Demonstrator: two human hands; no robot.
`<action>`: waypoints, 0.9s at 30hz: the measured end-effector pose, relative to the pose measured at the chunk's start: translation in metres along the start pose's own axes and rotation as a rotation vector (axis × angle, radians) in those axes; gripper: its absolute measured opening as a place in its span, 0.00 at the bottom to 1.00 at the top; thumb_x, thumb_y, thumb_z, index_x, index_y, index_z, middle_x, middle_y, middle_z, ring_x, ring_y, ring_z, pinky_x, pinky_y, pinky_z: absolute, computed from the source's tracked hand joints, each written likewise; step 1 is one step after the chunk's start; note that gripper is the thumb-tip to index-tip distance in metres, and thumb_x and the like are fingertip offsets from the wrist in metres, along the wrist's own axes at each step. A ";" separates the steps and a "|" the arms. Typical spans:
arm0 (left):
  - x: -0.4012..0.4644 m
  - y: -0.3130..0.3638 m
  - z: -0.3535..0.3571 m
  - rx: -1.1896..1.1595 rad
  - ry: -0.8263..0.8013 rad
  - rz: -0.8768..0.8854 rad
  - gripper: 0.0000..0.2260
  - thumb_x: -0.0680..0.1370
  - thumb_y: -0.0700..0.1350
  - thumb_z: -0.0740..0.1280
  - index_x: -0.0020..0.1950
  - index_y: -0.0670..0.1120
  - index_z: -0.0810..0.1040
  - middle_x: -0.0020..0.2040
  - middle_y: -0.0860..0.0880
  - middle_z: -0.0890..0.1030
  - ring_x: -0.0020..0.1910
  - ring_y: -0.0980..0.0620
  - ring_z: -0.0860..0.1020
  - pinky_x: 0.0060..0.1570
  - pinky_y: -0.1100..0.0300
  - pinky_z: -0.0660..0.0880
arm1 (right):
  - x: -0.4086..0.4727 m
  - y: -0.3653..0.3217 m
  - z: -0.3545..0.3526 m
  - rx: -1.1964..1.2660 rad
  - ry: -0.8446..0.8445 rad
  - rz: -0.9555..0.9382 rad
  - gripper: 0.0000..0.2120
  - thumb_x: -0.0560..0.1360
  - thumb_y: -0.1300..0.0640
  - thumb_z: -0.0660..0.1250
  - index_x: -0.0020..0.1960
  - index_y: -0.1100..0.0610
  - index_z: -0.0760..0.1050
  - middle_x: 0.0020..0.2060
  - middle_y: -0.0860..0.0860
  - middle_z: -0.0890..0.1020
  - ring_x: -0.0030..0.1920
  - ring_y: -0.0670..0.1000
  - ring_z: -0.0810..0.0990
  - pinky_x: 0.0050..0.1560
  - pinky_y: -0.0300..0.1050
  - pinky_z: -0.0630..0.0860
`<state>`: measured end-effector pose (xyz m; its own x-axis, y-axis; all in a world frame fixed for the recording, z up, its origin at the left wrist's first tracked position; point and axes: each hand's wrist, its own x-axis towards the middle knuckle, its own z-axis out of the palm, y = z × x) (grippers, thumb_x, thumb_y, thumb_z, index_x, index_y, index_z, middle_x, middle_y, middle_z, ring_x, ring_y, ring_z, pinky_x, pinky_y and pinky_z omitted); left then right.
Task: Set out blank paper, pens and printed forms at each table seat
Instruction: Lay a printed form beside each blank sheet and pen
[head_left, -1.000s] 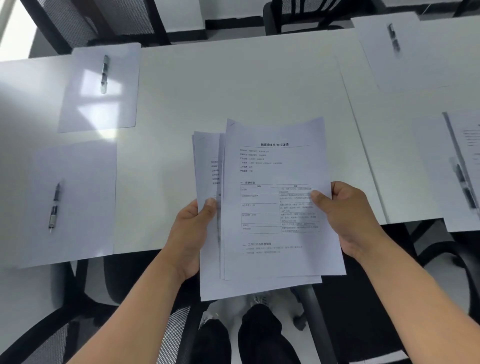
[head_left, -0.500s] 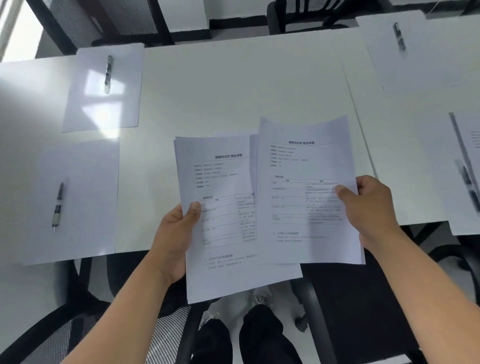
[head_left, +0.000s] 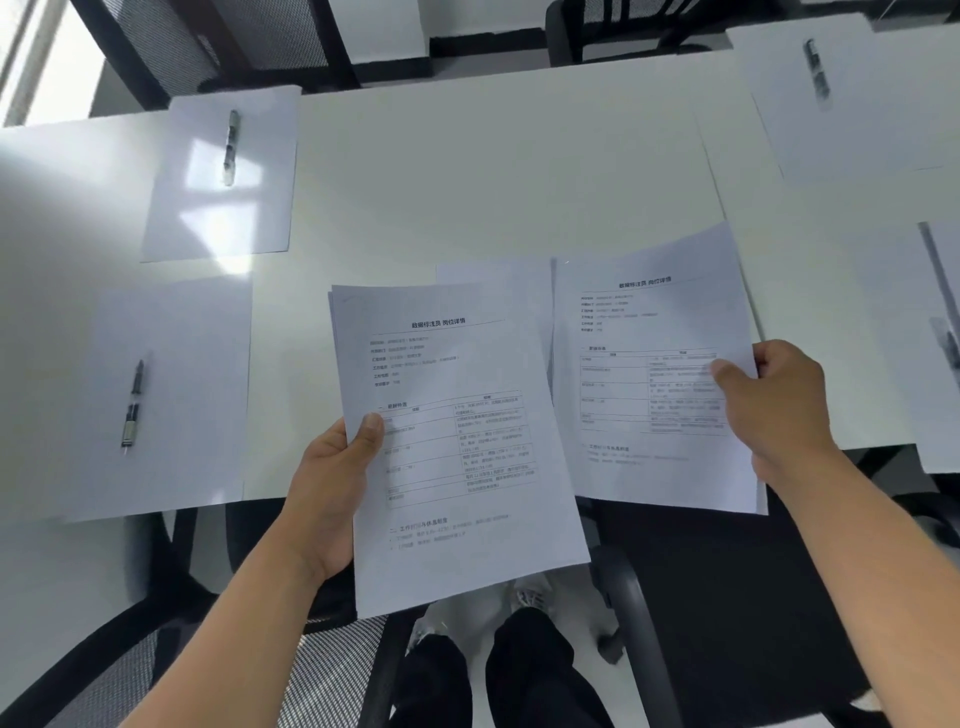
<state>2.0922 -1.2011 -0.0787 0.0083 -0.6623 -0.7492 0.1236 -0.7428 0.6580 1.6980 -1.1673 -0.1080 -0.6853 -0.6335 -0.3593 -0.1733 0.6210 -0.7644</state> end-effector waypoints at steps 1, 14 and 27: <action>0.000 0.000 -0.001 -0.002 0.002 0.000 0.12 0.88 0.50 0.65 0.67 0.49 0.85 0.61 0.43 0.89 0.58 0.35 0.87 0.59 0.33 0.84 | 0.001 -0.001 0.000 -0.005 -0.003 -0.008 0.02 0.84 0.58 0.71 0.55 0.54 0.78 0.50 0.46 0.84 0.53 0.55 0.85 0.56 0.53 0.83; 0.000 -0.001 0.001 -0.011 -0.007 -0.006 0.12 0.88 0.49 0.65 0.68 0.49 0.84 0.61 0.43 0.89 0.55 0.38 0.89 0.55 0.37 0.85 | 0.012 -0.012 0.017 -0.076 -0.059 -0.104 0.04 0.85 0.58 0.70 0.58 0.57 0.78 0.48 0.44 0.82 0.47 0.47 0.82 0.45 0.42 0.77; -0.002 0.008 0.013 0.009 -0.046 0.018 0.13 0.87 0.50 0.66 0.68 0.49 0.84 0.62 0.43 0.89 0.61 0.34 0.87 0.63 0.31 0.81 | 0.009 -0.022 0.014 -0.182 -0.034 -0.101 0.21 0.81 0.52 0.76 0.71 0.56 0.76 0.60 0.50 0.80 0.60 0.54 0.81 0.56 0.49 0.76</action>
<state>2.0801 -1.2071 -0.0706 -0.0352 -0.6790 -0.7333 0.1145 -0.7316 0.6720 1.7058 -1.1931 -0.1016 -0.6346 -0.7097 -0.3061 -0.3669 0.6252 -0.6888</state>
